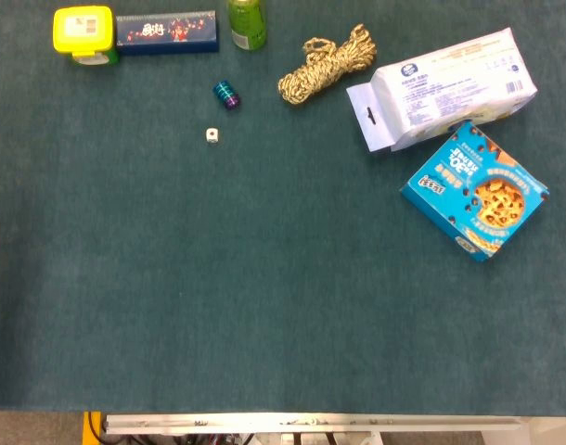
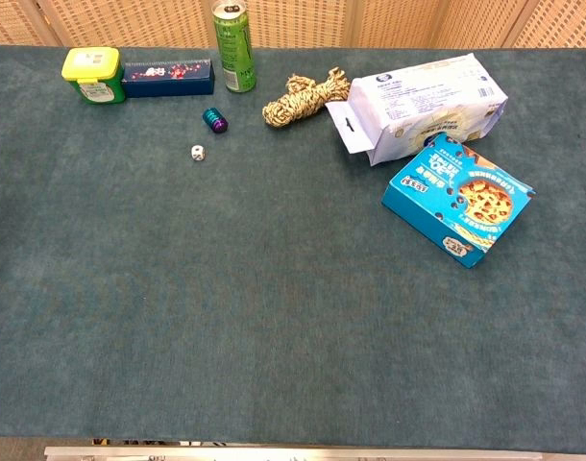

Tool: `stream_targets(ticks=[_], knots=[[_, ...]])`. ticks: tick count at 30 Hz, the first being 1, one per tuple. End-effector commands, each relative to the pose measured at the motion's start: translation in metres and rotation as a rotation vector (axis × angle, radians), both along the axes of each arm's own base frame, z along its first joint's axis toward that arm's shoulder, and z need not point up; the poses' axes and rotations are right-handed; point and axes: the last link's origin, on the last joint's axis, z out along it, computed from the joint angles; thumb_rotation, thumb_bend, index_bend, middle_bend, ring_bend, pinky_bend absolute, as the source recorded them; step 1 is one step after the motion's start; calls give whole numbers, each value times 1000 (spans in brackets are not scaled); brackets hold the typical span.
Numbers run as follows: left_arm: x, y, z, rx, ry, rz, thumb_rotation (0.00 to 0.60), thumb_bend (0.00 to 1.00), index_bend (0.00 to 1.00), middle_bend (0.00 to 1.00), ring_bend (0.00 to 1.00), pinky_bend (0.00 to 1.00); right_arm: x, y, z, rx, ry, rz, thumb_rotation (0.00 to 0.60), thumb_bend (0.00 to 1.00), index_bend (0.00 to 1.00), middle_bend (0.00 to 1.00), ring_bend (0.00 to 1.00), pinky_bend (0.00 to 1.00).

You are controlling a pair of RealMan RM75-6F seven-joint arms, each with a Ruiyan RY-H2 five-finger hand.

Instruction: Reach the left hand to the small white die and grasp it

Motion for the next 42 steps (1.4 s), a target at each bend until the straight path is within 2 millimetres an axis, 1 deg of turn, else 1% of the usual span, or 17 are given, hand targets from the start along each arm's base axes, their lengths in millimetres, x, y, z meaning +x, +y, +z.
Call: stream_targets(ticks=[1,6,12,13,14,16,17,19,20,21,22,24,25,27,30,35,42], knots=[[0,0,0,0,1,1,600,435,125,301,263,334,0,0,0,0,0,-1,600,334,395,435,310,298],[1,3,1,-5,0,-13,600,435,125,301,263,334,0,0,1,0,1,1,600,334,395,435,310,298],[7,20,1,-72,23,-65,600,435,125,313,280,339,3,-2,5,-14,6,12,600,334,395,435,310,298],[9,24,0,-87,27,-79,600,435,125,333,301,368,4,-2,6,-17,7,15,600,334,395,435,310,298],[12,29,-1,-110,35,-97,600,435,125,369,336,421,6,-3,7,-21,9,20,600,334,395,435,310,298],[18,39,-3,-143,43,-131,600,435,131,469,429,565,7,-3,9,-25,13,24,600,333,395,435,310,298],[20,44,-6,-165,46,-146,600,440,135,511,467,619,8,-3,9,-27,14,25,600,334,395,435,310,298],[27,58,-12,-214,56,-185,600,497,144,660,604,766,9,-3,9,-26,15,26,600,334,395,435,310,298],[30,63,-16,-249,56,-196,591,539,145,721,660,809,10,-3,9,-25,16,25,600,334,395,435,310,298],[35,70,-21,-288,56,-211,548,593,148,784,718,851,10,-3,9,-24,18,24,600,334,395,435,310,298],[38,75,-25,-310,60,-225,480,639,154,829,762,882,10,-3,9,-24,18,24,600,334,395,435,310,298],[46,86,-34,-358,75,-254,336,691,171,889,825,928,10,-2,9,-25,19,21,600,334,395,435,310,298],[49,90,-38,-375,80,-264,289,709,181,917,853,948,10,-2,10,-27,20,20,600,334,395,435,310,298],[56,99,-47,-413,91,-281,250,723,194,942,887,974,10,-1,10,-29,21,17,600,334,395,435,310,298],[64,110,-60,-470,104,-284,241,725,200,965,925,995,10,0,11,-32,22,16,600,334,395,435,310,298],[75,126,-83,-540,120,-274,241,725,194,982,951,1000,10,0,11,-31,22,14,600,334,395,435,310,298],[90,150,-114,-588,133,-250,242,725,115,984,967,1000,9,1,10,-27,21,8,600,334,395,435,310,298]])
